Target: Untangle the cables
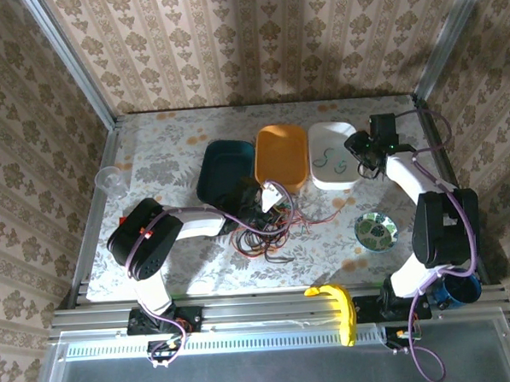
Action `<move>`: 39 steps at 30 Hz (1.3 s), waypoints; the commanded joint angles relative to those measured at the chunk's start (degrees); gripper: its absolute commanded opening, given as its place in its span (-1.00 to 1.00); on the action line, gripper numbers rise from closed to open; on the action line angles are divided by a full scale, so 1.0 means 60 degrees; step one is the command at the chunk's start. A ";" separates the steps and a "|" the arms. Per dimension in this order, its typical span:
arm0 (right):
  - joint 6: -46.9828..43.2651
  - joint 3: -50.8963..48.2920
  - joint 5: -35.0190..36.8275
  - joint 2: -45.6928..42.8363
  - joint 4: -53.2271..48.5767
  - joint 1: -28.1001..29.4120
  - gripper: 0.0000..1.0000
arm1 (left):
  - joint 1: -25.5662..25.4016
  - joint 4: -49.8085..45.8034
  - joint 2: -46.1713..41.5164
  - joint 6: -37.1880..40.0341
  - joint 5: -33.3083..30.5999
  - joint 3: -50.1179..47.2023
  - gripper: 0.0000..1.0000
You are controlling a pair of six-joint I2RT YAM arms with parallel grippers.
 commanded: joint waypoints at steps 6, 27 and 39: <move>-0.2715 -0.0733 -0.1750 -0.1674 -0.1647 0.1801 -0.06 | -0.0006 -0.0270 -0.0059 -0.0225 0.0341 0.0274 -1.00; -0.4727 0.0003 -0.4540 0.0844 -0.3081 0.3638 -0.54 | -0.0191 -0.0463 -0.0088 -0.0071 0.0405 0.0465 -1.00; -0.4052 -0.0347 -0.4527 -0.0305 -0.2583 0.3179 -1.00 | -0.0178 -0.0487 0.0251 -0.0364 -0.0048 0.0436 -0.68</move>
